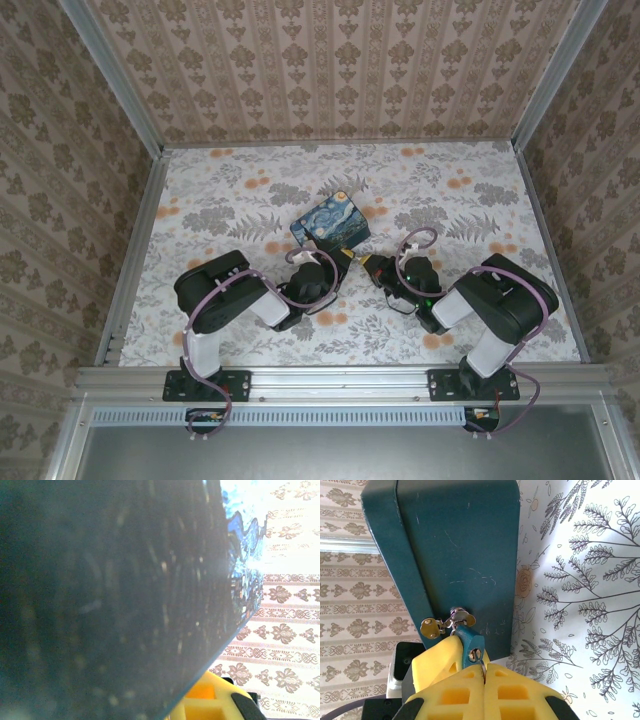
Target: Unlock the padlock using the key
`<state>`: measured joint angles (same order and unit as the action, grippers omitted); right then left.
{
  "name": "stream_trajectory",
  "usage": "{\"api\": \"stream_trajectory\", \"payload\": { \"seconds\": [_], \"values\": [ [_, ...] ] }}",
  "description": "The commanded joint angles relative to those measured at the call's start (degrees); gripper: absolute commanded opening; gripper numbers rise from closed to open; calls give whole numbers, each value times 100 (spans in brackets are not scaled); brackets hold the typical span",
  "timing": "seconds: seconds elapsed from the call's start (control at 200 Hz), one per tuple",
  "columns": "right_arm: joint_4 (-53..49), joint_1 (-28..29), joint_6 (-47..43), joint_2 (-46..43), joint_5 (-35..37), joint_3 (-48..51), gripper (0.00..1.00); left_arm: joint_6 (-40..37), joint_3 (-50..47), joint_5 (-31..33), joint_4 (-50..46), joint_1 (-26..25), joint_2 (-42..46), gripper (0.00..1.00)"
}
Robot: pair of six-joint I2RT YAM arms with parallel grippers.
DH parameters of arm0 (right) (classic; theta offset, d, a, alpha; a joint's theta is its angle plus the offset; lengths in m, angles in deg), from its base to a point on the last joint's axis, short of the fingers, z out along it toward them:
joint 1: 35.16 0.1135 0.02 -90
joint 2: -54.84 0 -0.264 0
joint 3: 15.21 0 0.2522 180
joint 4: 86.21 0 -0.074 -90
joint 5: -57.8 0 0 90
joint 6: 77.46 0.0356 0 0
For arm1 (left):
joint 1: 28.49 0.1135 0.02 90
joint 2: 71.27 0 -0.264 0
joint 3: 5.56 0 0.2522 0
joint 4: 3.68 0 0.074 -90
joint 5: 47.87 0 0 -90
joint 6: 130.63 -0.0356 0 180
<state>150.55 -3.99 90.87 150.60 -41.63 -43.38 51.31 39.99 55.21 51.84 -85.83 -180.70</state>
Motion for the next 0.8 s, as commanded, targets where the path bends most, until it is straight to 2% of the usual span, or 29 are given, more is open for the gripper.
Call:
{"api": "stream_trajectory", "payload": {
  "seconds": [0.0, 0.475, 0.795],
  "values": [
    [482, 64, 138, 66, -26, -66, 0, 202, 41, -344, -64, -131, 29, 0],
    [509, 125, 377, 292, -85, -410, 0, 312, 125, -333, 7, -169, -111, 0],
    [460, 143, -96, 222, 20, -395, 0, 338, 109, -342, -123, -179, -90, 0]
  ]
}}
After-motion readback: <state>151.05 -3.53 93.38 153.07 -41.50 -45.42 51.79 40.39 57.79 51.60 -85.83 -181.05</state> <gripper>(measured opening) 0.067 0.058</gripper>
